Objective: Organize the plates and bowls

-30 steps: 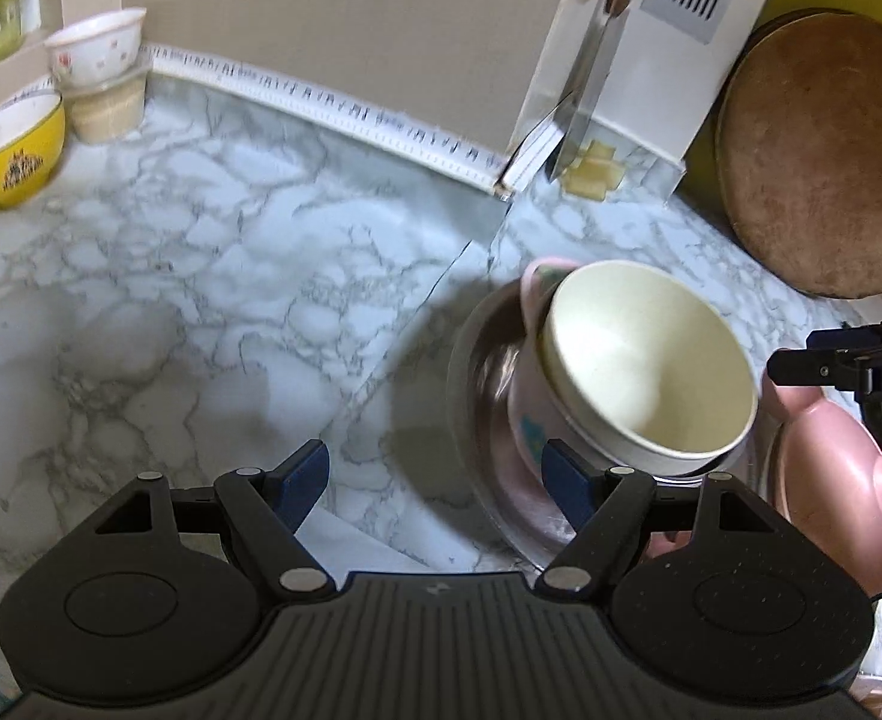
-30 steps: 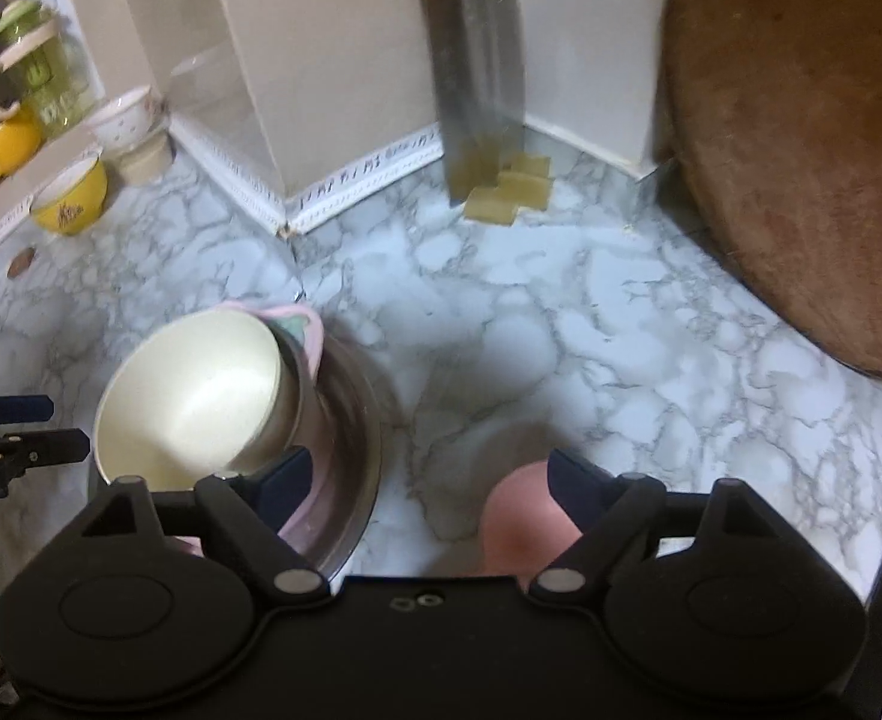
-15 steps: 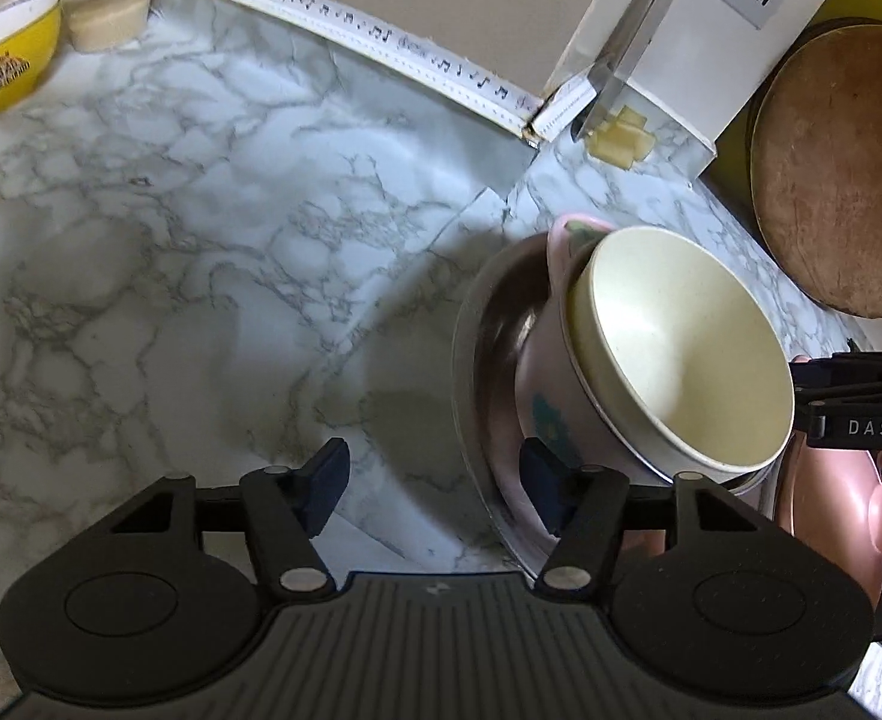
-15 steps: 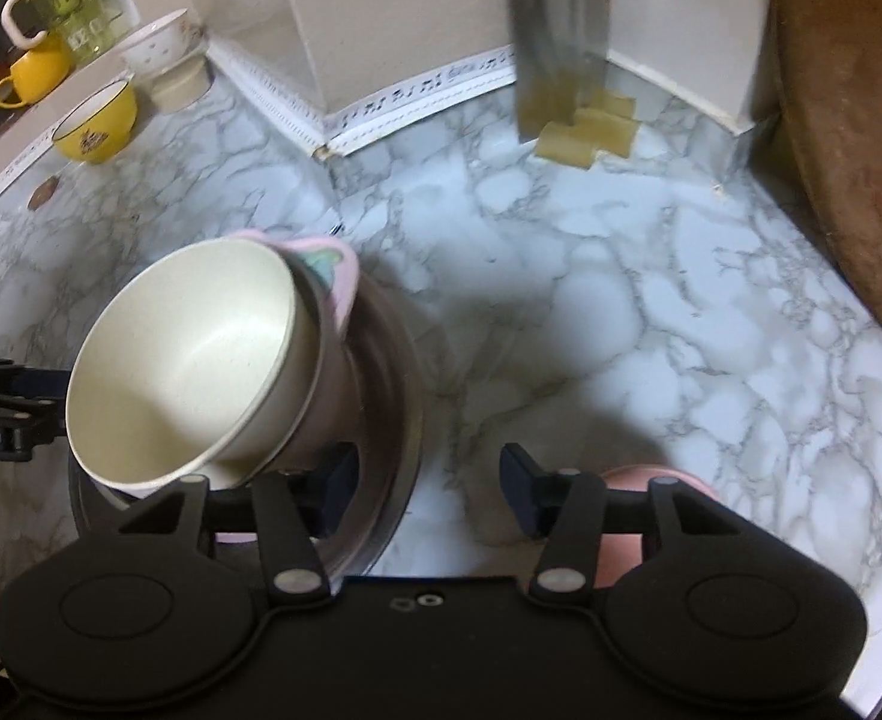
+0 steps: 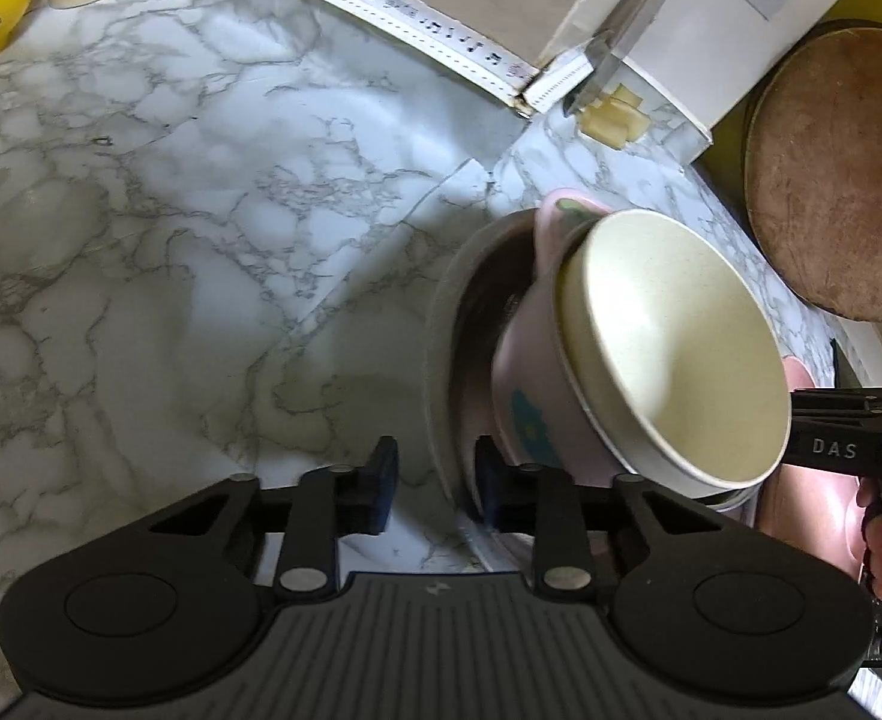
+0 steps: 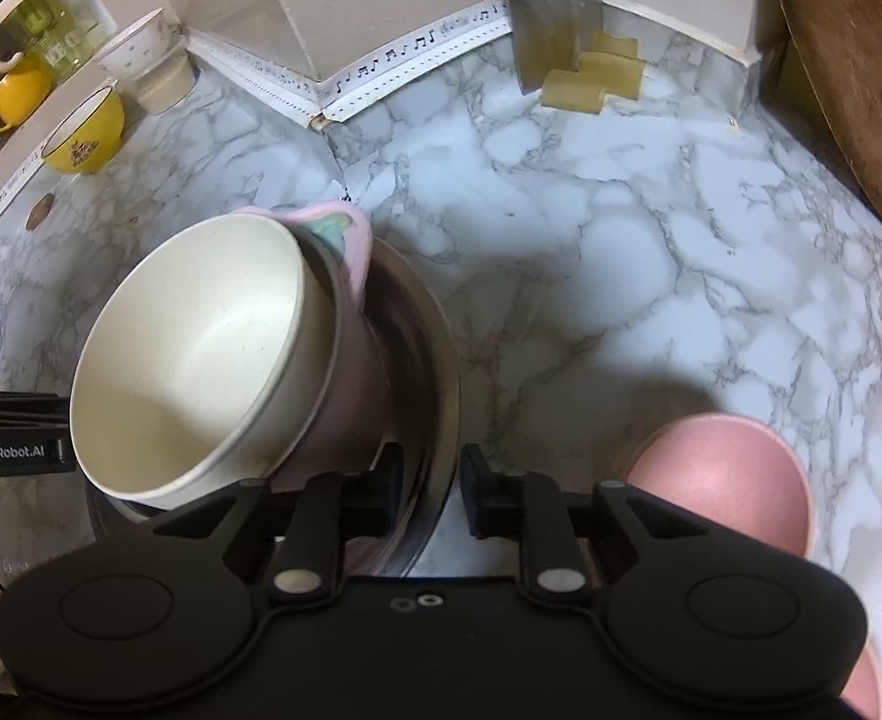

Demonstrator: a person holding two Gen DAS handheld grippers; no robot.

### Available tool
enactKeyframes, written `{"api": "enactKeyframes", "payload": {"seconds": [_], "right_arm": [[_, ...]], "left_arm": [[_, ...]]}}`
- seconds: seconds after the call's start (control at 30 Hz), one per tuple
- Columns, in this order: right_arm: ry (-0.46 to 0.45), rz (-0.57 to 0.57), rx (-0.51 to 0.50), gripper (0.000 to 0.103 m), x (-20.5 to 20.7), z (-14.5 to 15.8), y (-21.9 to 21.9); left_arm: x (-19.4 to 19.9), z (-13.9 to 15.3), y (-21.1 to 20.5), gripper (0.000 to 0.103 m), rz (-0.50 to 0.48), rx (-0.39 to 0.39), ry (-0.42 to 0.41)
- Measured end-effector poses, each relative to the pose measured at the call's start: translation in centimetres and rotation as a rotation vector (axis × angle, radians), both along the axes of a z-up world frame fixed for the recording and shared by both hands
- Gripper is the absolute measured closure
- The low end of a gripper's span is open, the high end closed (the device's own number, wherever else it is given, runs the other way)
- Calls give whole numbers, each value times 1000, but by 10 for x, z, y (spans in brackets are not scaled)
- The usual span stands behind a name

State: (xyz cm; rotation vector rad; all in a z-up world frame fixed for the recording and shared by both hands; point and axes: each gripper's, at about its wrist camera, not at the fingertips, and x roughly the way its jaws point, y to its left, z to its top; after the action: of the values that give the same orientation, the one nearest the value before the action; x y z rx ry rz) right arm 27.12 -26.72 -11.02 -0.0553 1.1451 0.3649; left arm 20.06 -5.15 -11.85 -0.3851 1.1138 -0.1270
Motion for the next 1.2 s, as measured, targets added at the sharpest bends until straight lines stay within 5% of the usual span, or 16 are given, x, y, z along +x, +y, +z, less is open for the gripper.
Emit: {"api": "enactKeyframes", "payload": {"seconds": [0.13,0.4,1.2], "right_arm": [[-12,-15,-16,87,-2,1,2],[-34,-24,-27,88,-5,1,4],[-136,-13,-35,87,-30,28,14]], "left_arm": [[0,4,-6,89,-26,19,-18],[0,8,-12,89,-63,91,-41],[-12,44,-13,89,-112,146,-136]]}}
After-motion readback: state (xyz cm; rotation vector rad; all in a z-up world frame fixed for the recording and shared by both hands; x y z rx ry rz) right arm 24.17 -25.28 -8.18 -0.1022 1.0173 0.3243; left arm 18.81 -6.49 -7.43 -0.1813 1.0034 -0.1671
